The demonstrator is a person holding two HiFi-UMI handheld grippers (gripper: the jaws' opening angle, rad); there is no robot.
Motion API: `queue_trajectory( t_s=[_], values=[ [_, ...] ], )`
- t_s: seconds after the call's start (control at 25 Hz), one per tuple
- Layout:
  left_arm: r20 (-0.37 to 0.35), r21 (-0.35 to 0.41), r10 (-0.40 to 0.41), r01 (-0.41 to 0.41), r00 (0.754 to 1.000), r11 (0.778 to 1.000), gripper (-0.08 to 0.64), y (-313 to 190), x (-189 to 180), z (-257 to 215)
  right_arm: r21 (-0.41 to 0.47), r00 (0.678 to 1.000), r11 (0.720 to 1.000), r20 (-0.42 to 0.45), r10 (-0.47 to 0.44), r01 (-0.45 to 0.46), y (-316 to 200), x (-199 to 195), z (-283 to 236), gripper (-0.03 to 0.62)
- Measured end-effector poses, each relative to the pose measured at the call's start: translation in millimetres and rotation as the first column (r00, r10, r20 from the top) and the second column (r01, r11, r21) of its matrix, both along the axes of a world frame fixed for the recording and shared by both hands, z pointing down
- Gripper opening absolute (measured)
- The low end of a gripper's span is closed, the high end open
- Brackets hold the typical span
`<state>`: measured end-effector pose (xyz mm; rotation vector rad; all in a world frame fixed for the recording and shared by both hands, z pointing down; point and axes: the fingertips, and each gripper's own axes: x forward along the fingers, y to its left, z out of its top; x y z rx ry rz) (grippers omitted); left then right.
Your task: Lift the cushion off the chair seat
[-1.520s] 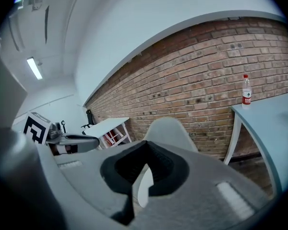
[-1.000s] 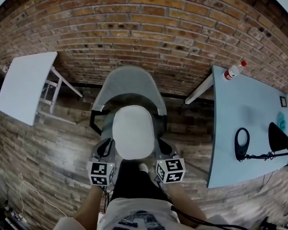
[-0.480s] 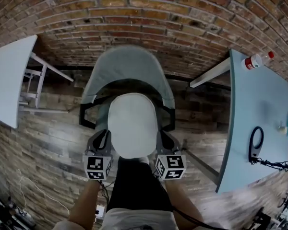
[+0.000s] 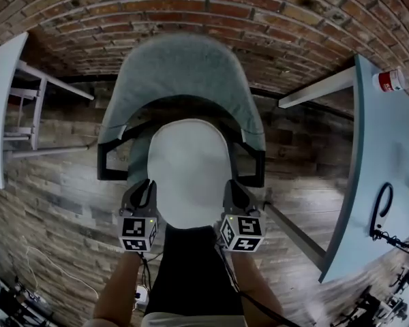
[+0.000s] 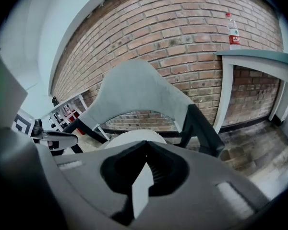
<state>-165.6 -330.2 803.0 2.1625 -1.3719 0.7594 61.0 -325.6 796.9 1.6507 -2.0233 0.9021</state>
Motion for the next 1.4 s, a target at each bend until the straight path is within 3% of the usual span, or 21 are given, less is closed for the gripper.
queue_trajectory(
  t_s=[0.36, 0.44, 0.56, 0.92, 1.4],
  values=[
    [-0.032, -0.093, -0.026, 0.023, 0.999, 0.995, 0.062, 0, -11, 77, -0.093, 0.998, 0.994, -0.029, 0.049, -0.052, -2, -5, 86, 0.002],
    [-0.041, -0.115, -0.035, 0.03, 0.999, 0.993, 0.096, 0, -12, 91, -0.119, 0.998, 0.991, -0.02, 0.062, -0.064, -2, -5, 100, 0.099],
    [-0.055, -0.136, -0.048, 0.041, 0.997, 0.99, 0.147, -2, -13, 105, -0.152, 0.996, 0.985, -0.019, 0.086, -0.088, -3, -3, 117, 0.174],
    [-0.101, -0.22, -0.095, 0.071, 0.99, 0.973, 0.301, 2, -12, 131, -0.224, 0.992, 0.967, -0.065, 0.11, -0.122, 5, 2, 148, 0.343],
    [-0.131, -0.305, -0.189, 0.142, 0.973, 0.942, 0.311, 4, -11, 152, -0.287, 0.994, 0.952, -0.036, 0.098, -0.105, 7, 0, 167, 0.353]
  ],
)
